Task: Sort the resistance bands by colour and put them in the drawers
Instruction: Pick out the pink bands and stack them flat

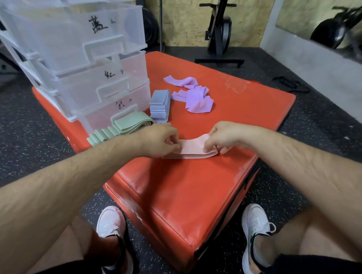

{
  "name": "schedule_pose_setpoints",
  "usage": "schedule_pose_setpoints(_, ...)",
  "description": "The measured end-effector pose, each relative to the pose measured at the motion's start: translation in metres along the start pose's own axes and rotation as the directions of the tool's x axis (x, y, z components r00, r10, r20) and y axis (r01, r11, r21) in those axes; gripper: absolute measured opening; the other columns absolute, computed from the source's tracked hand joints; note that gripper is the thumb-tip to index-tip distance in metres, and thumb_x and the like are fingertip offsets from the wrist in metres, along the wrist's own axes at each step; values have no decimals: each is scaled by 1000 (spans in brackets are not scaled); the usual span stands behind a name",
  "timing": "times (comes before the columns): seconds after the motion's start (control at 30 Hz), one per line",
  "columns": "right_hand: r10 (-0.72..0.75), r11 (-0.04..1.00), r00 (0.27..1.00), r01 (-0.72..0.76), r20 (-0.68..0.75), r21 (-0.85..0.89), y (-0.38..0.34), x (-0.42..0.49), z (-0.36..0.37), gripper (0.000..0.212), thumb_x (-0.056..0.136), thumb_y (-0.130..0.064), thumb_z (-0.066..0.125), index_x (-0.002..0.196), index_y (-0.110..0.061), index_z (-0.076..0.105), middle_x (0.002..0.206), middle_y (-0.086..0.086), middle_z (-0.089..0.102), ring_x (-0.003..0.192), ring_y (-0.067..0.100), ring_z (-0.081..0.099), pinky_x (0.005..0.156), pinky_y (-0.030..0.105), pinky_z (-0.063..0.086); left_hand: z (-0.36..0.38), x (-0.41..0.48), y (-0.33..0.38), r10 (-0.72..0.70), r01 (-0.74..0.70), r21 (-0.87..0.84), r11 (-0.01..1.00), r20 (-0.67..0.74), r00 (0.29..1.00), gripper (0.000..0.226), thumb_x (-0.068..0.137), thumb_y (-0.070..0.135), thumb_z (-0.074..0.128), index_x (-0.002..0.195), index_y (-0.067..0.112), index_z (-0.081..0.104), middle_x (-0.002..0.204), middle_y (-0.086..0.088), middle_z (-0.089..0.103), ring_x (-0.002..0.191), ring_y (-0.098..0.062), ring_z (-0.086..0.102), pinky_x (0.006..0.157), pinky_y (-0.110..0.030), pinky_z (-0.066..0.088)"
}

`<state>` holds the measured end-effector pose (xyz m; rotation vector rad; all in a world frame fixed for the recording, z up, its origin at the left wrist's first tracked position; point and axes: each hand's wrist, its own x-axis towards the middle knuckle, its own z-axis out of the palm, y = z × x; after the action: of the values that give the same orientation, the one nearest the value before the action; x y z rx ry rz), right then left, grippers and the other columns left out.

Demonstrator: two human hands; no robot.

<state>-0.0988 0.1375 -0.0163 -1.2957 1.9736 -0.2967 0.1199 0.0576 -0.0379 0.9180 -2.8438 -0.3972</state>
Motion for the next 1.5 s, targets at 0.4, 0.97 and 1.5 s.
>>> schedule_pose_setpoints(0.4, -397, 903, 844, 430, -359, 13, -32, 43, -22, 37, 73, 0, 69, 101, -21, 57, 90, -5, 59, 73, 15, 53, 68, 32, 51, -2, 33, 15, -251, 270, -409, 872, 99, 963, 28, 82, 12, 67, 100, 17, 46, 95, -8, 63, 81, -26, 69, 69, -40, 59)
schedule_pose_setpoints(0.97, -588, 809, 721, 534, -365, -247, -66, 162, -28, 35, 81, 4, 51, 107, -18, 63, 112, 4, 55, 97, 21, 54, 78, 32, 43, 3, 85, 13, -260, 285, 161, 945, -155, 953, 32, 94, 24, 52, 120, 6, 57, 134, -17, 37, 119, -33, 40, 98, -38, 36)
schedule_pose_setpoints(1.5, -347, 866, 880, 168, -324, -472, -37, 158, -43, 60, 82, -28, 64, 140, -34, 50, 155, -7, 37, 142, 28, 29, 112, 45, 29, -5, 116, -24, -237, 267, 136, 954, -206, 949, 31, 97, 29, 41, 116, 15, 60, 122, -2, 57, 116, -26, 52, 95, -37, 34)
